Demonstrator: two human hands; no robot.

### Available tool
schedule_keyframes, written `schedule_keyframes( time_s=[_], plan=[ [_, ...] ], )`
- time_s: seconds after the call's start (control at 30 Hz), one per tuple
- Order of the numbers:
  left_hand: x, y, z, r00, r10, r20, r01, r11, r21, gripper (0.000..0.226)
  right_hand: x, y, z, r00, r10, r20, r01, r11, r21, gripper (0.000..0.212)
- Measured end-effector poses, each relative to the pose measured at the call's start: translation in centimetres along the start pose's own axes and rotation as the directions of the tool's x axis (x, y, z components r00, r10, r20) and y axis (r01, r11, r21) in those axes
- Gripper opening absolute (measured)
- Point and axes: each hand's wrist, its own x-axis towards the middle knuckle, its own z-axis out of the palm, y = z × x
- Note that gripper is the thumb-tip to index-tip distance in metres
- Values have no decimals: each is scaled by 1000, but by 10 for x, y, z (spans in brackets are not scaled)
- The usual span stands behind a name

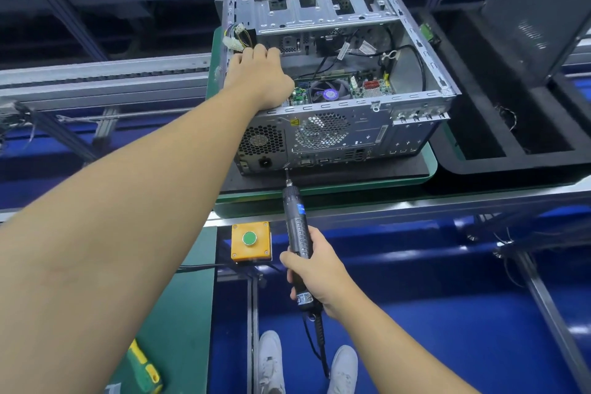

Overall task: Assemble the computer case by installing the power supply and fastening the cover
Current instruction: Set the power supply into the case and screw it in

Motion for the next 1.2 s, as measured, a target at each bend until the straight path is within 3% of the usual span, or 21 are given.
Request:
schedule_keyframes(
  time_s=[0.4, 0.83, 1.1, 1.2],
  plan=[
    [1, 1, -2, 1000, -3, -6, 3, 1000, 20, 53, 2, -2, 1, 1000, 12, -5, -12, 1000, 18, 29],
    [2, 0, -1, 1000, 4, -10, -4, 1000, 19, 52, 3, -2, 0, 1000, -7, -24, 8, 999, 45, 33],
    [6, -4, 2, 1000, 10, -17, -10, 1000, -10, 56, 1, -3, 9, 999, -1, -35, 3, 997, 73, 36],
    [9, -7, 0, 999, 12, 34, -12, 1000, 3, 69, 0, -3, 6, 999, -6, -33, 7, 999, 33, 39]
  ],
)
